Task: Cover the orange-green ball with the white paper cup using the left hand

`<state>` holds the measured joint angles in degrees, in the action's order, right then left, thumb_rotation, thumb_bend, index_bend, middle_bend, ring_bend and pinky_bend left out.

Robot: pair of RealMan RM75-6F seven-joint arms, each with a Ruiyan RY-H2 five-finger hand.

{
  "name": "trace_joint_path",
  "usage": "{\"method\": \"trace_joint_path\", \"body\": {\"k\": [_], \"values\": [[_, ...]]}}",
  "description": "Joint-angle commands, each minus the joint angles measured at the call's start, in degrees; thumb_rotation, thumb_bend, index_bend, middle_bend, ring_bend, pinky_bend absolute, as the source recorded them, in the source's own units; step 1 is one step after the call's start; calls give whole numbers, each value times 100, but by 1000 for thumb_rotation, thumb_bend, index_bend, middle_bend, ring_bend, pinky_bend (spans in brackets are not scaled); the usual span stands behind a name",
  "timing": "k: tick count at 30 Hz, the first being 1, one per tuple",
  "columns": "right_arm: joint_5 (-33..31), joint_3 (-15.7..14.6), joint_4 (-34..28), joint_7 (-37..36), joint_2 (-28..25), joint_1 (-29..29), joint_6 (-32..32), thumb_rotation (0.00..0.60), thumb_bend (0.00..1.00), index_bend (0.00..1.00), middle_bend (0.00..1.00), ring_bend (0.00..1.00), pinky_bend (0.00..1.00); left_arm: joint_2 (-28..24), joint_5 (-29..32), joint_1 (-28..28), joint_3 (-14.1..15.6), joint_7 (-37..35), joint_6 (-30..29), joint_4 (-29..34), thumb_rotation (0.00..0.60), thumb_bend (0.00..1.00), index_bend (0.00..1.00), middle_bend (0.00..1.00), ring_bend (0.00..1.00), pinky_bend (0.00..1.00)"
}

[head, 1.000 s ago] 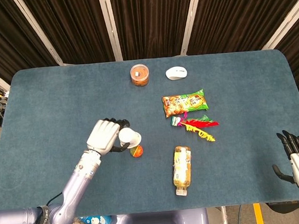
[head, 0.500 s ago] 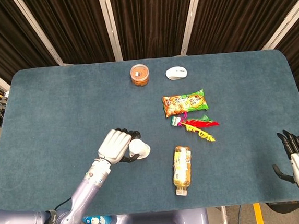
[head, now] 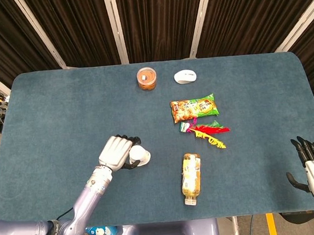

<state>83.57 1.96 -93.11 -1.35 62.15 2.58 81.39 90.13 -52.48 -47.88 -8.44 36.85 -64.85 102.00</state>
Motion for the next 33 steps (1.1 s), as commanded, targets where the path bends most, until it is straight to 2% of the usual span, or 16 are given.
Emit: {"method": "trace_joint_path", "body": {"k": [1, 4, 11, 16, 24, 31, 33], "values": [[0, -1, -3, 2, -1, -1, 1, 600, 347, 0, 0, 0, 27, 17, 30, 15, 44, 4, 31, -53, 600, 299, 305, 462, 378, 422], [-2, 0, -6, 4, -2, 0, -1, 600, 347, 0, 0, 0, 26, 38, 66, 16, 93, 32, 78, -105, 600, 273, 272, 416, 336, 384], [-4, 0, -1, -18, -8, 2, -9, 600, 347, 0, 0, 0, 27, -21, 172, 23, 197, 131, 161, -62, 600, 150, 115, 184, 143, 181], [-2, -2, 0, -29, -14, 3, -13, 600, 347, 0, 0, 0, 26, -214, 62, 135, 296, 129, 34, 113, 600, 140, 51, 110, 98, 137], [-1, -11, 1, -9, -16, 1, -21, 600, 347, 0, 0, 0, 27, -890, -725, 710, 562, -426, -583, 530, 600, 138, 37, 80, 76, 137], [7, -18, 3, 48, -10, 0, -13, 600, 347, 0, 0, 0, 26, -1858, -1817, 1637, 1166, -1049, -1562, 710, 600, 86, 26, 37, 59, 136], [16, -18, 2, 67, -9, -3, -1, 600, 347, 0, 0, 0, 26, -2066, -2068, 1885, 1328, -1249, -1800, 683, 600, 81, 10, 12, 28, 102]]}}
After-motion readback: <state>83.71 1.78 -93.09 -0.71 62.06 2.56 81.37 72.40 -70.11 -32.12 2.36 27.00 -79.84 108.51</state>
